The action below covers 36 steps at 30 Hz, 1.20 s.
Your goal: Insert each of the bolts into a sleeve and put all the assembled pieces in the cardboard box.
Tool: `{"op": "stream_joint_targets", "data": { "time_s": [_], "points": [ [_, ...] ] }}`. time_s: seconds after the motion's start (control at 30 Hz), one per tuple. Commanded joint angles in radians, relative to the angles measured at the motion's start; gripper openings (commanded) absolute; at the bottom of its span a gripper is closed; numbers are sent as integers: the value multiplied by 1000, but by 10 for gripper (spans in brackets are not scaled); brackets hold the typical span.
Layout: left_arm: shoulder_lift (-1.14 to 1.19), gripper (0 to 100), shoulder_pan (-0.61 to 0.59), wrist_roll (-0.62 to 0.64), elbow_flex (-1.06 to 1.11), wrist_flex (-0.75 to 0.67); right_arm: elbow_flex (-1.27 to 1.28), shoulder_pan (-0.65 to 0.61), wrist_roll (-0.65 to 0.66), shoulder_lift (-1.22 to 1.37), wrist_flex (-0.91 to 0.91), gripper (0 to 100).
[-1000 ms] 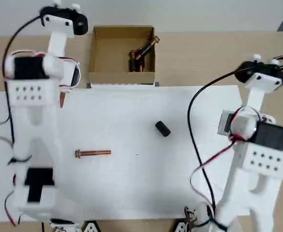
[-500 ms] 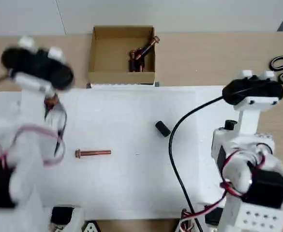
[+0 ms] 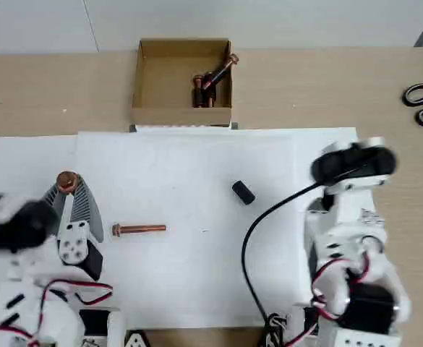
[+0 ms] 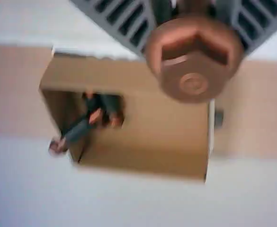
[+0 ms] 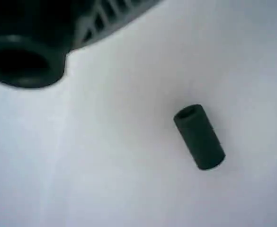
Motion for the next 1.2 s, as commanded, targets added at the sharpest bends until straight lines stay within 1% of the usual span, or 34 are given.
{"op": "stream_joint_targets", "data": {
  "time_s": [0.0,0.2,0.3,0.37,0.43,0.53,0.63,0.83,1.03,1.17],
  "points": [
    [-153,7,-2,31,145,-144,141,-82,18,-166,-108,2],
    [-127,7,15,213,157,-236,414,-242,23,-456,-193,2],
    [-129,7,32,255,194,-241,445,-283,9,-438,-220,2],
    [-129,7,34,285,211,-241,445,-305,-26,-427,-260,2],
    [-129,7,63,302,231,-241,445,-344,-41,-426,-294,2],
    [-129,7,133,350,260,-249,454,-438,-46,-426,-348,2],
    [-129,7,198,407,308,-311,502,-541,-46,-426,-427,2],
    [-129,7,269,420,412,-445,598,-704,-46,-426,-555,2],
    [-129,7,387,419,450,-454,617,-825,-44,-426,-582,2],
    [-129,7,427,417,473,-459,620,-863,-44,-426,-582,2]
  ]
}}
